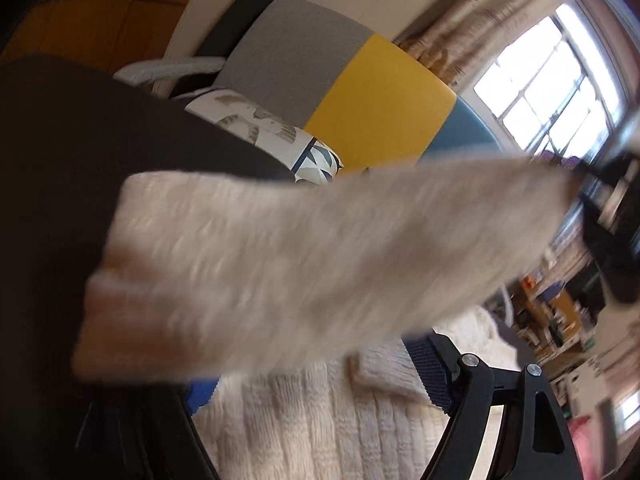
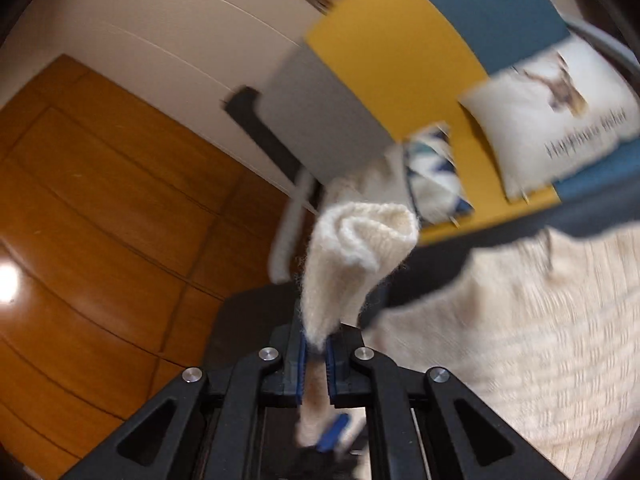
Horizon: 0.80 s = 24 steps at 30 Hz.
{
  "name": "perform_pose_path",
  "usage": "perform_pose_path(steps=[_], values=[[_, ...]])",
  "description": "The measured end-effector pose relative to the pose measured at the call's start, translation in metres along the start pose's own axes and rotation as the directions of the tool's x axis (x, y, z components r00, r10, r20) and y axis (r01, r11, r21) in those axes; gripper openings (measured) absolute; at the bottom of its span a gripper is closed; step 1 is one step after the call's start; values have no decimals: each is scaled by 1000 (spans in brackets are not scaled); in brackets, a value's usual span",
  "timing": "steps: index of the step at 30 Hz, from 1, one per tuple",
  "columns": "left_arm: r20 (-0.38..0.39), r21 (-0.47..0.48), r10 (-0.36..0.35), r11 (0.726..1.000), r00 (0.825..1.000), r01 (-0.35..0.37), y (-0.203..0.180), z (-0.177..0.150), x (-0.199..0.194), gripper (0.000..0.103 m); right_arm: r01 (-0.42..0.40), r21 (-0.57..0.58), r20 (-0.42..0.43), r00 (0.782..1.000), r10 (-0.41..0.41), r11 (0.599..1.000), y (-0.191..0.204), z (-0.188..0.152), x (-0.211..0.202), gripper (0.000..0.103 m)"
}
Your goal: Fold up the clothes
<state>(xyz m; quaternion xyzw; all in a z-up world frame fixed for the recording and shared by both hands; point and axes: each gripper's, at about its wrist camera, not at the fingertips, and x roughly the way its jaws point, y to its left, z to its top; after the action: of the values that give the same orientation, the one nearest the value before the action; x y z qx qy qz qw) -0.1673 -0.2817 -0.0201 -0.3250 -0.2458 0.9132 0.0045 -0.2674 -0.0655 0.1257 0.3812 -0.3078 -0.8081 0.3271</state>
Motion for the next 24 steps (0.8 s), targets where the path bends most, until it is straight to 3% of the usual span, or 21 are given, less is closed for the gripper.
perform_pose_path(steps=[3,5,7,13,24], values=[[-39,97,87,992,995,-83,-8,2,12,70,-28,-28,48,998,29,999,17,16,-18,6],[-82,86,110,991,991,-103,-4,4,21,38,-35,-33,73,997,37,999,18,24,-32,6],[-118,42,108,994,987,-103,6,6,29,26,-29,-26,88,996,31,999,14,29,-41,6],[-119,27,106,994,987,-103,13,6,34,25,-1,39,147,989,-5,999,-18,35,-75,6],[-106,57,144,989,984,-138,8,2,33,25,122,218,176,971,-162,968,-126,15,-117,6]])
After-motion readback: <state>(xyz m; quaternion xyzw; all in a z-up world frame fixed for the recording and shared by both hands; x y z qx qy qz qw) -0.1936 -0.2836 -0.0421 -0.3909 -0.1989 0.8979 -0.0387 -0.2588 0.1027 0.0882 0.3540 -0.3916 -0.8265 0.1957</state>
